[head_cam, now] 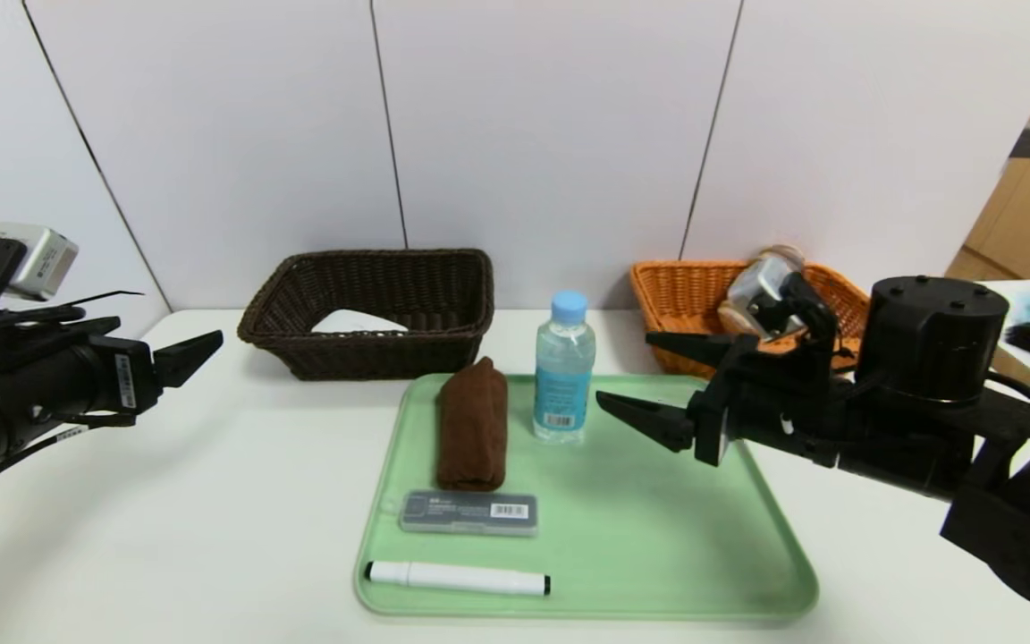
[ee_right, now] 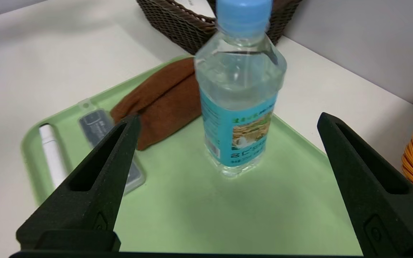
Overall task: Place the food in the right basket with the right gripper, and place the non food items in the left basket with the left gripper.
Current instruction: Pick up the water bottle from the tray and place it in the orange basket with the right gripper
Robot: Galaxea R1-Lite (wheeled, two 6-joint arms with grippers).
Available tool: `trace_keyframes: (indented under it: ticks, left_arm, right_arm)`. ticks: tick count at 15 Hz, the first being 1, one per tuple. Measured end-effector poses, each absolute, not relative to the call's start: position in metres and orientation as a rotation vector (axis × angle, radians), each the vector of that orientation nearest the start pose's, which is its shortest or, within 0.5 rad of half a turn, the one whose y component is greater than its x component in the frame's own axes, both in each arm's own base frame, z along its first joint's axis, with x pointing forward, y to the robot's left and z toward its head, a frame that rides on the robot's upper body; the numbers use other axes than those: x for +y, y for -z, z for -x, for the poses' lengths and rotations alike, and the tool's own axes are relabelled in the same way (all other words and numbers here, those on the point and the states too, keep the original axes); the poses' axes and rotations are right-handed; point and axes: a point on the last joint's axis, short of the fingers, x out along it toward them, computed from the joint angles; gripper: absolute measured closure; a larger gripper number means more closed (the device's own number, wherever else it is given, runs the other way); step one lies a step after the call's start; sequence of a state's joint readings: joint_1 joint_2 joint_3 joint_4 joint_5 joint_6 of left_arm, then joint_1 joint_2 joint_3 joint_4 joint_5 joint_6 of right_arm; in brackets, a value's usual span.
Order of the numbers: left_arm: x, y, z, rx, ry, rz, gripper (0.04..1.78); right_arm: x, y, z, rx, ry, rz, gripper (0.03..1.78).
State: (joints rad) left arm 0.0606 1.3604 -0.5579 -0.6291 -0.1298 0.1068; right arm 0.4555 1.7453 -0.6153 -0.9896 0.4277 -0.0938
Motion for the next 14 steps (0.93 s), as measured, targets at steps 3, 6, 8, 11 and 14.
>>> trace_keyframes:
  ticks: [3,6,8,11,14]
  left_arm:
    - [0.010,-0.201,-0.213,0.159,0.077,-0.092,0.13]
    - [0.010,-0.201,-0.213,0.161,0.079,-0.092,0.13]
    - [0.010,-0.200,-0.213,0.162,0.079,-0.093,0.13]
    - [0.010,-0.201,-0.213,0.159,0.080,-0.097,0.13]
    - [0.010,-0.201,-0.213,0.159,0.078,-0.097,0.13]
  right_arm:
    - [0.147,-0.137,-0.276,0.078,-0.894,0.089,0.12]
    - [0.156,-0.120,-0.293,0.064,-0.896,0.089,0.12]
    - [0.164,-0.110,-0.304,0.062,-0.901,0.089,0.12]
    - [0.175,-0.098,-0.319,0.069,-0.908,0.089,0.12]
    - [0.183,-0.090,-0.332,0.066,-0.908,0.089,0.12]
